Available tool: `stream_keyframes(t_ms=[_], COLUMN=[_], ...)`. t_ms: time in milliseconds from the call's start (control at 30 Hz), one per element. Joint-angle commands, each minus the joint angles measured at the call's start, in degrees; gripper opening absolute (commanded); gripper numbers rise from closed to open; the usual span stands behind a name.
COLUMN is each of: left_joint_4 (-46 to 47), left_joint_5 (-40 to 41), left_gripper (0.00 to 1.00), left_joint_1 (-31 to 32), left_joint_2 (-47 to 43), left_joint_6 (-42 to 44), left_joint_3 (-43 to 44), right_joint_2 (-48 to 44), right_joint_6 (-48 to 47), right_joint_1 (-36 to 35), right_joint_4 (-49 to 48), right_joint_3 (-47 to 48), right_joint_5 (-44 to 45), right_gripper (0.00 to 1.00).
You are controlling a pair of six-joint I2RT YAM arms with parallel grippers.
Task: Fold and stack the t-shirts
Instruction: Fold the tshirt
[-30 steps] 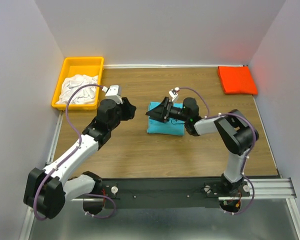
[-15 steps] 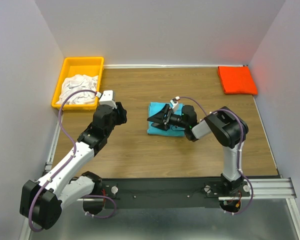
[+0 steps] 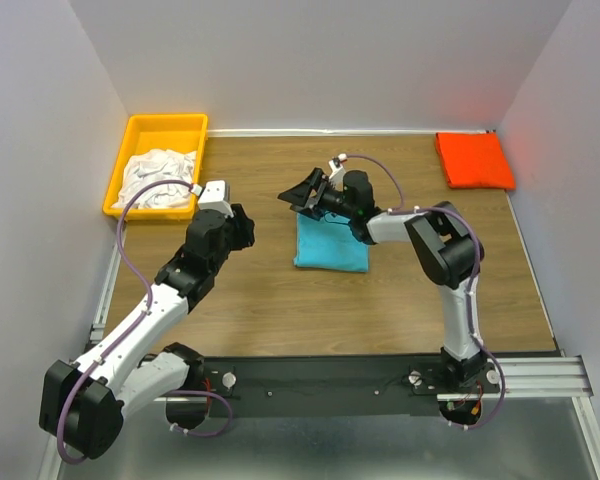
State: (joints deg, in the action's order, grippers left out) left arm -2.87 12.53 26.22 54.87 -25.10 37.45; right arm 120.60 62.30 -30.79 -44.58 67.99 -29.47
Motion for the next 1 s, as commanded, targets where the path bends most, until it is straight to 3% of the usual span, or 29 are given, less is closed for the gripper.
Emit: stream_keyframes(t_ms=[0,267,433,500,533,633,700,900,967], left_joint_4=[-0.3,-0.2,0.9,1.5,1.2,0.7,1.3,4.5,5.4], left_joint_5=[-1.3,-0.8,-1.2,-1.0,-1.3,-1.2,-0.6,1.8,0.7], left_gripper=[0.55,0.56,0.63,0.64,0.64,0.64,0.64,0.64,0.64], left_joint_1=[-0.1,4.6,5.9,6.2,6.2,7.5,9.7,15.1,16.1], left_joint_2=[-0.5,-1.4,-0.4,0.5,1.5,3.7,5.1,12.4,14.6], left_joint_6=[-1.3,-0.3,1.9,3.0,3.3,3.0,2.6,0.8,0.2], left_joint_3=[-0.8,-1.1,-0.9,-0.3,0.6,2.0,2.3,2.7,3.9], right_joint_2=[9.0,17.7,10.6,4.8,0.0,-9.8,-13.6,-20.9,-21.5], right_joint_6=[-0.6,-0.5,-6.9,-11.8,-13.3,-14.6,-15.2,-14.0,-11.7], right_joint_1=[0.5,0.5,0.7,1.6,2.6,5.7,7.4,9.4,9.6], right_joint_4=[5.5,8.7,15.6,24.7,29.1,29.5,29.2,15.1,6.9], right_joint_3=[5.2,14.8,15.4,15.3,13.3,6.0,-1.3,-22.8,-28.4], right_joint_5=[6.3,7.3,4.3,5.5,6.1,6.5,2.3,-15.6,-16.9], right_gripper=[0.92,0.92,0.92,0.93,0.93,0.95,0.95,0.95,0.95])
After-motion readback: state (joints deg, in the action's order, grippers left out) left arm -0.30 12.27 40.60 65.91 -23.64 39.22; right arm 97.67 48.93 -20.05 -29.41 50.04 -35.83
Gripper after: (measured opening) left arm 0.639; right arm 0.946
